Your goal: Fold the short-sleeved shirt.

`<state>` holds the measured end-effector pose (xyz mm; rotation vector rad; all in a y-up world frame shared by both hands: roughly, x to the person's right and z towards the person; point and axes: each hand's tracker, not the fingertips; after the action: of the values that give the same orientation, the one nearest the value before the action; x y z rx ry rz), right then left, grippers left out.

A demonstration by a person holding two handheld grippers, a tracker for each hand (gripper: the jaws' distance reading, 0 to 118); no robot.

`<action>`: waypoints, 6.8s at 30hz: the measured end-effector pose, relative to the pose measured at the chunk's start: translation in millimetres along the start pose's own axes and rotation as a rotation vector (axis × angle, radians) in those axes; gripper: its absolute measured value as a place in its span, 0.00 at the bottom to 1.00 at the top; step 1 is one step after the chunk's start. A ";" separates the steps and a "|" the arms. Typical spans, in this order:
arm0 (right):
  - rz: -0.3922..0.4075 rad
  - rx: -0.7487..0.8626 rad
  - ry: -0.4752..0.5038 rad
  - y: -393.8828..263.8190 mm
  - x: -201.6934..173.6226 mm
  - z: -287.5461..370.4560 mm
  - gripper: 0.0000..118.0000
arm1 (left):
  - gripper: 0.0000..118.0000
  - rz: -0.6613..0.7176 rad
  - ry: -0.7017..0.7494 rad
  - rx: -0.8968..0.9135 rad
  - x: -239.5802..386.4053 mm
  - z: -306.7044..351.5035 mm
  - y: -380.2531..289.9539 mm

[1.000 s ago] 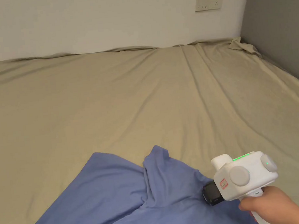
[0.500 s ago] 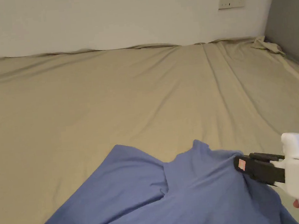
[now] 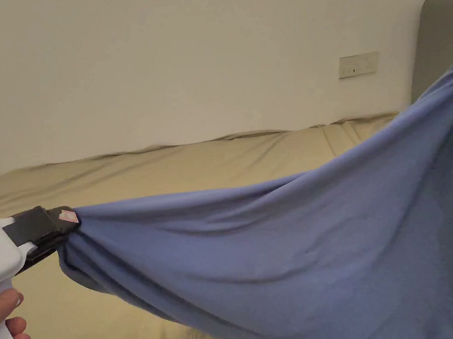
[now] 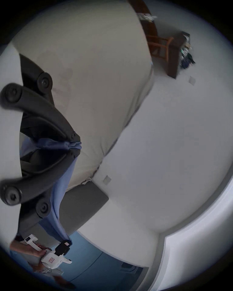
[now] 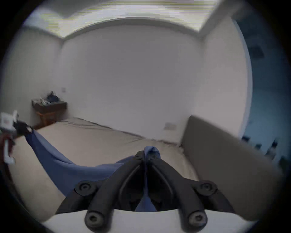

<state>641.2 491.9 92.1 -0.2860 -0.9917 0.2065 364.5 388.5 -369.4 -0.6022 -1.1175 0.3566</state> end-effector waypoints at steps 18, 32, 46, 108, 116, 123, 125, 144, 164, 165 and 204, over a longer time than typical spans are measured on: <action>0.059 -0.097 -0.147 156.4 34.7 -112.4 0.03 | 0.04 -0.200 0.102 0.178 88.6 -60.0 205.3; 0.087 -0.341 -0.005 29.4 -7.2 -205.4 0.03 | 0.04 -0.201 0.212 -0.137 25.4 -154.2 107.4; -0.027 -0.654 0.196 -232.1 -87.5 -184.1 0.03 | 0.04 -0.038 0.242 -0.496 -98.7 -165.6 -101.8; -0.612 -0.661 0.432 -308.5 -45.6 158.2 1.00 | 0.97 -0.116 0.297 -0.619 -111.4 161.3 -253.5; -0.350 -0.755 0.418 -325.3 -103.3 168.3 0.02 | 0.01 -0.174 0.448 -0.667 -118.3 153.2 -279.9; -0.381 -0.759 0.379 -327.1 -90.9 158.3 0.02 | 0.99 -0.285 0.530 -0.770 -133.1 118.1 -286.0; -0.403 -0.756 0.374 -325.7 -84.9 157.4 0.02 | 1.00 -0.308 0.500 -0.708 -128.0 116.8 -287.5; -0.388 -0.896 0.243 -362.6 -35.0 132.7 0.02 | 0.03 -0.301 0.329 -0.781 -108.9 91.9 -283.6; -0.622 -1.100 0.293 -429.0 -26.5 97.9 0.12 | 0.03 -0.019 0.278 -0.740 -114.2 103.7 -273.5; -0.636 -1.092 0.295 -428.3 -27.5 99.6 0.09 | 0.03 -0.014 0.277 -0.738 -118.2 104.6 -272.8; -1.043 -0.795 0.056 -386.0 -25.4 -144.5 0.05 | 0.03 0.389 0.327 -0.581 -172.7 -148.5 -210.5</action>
<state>765.7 99.6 124.7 -0.4482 -1.0160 -1.1597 423.9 86.9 -411.0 -1.3521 -0.7751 0.2483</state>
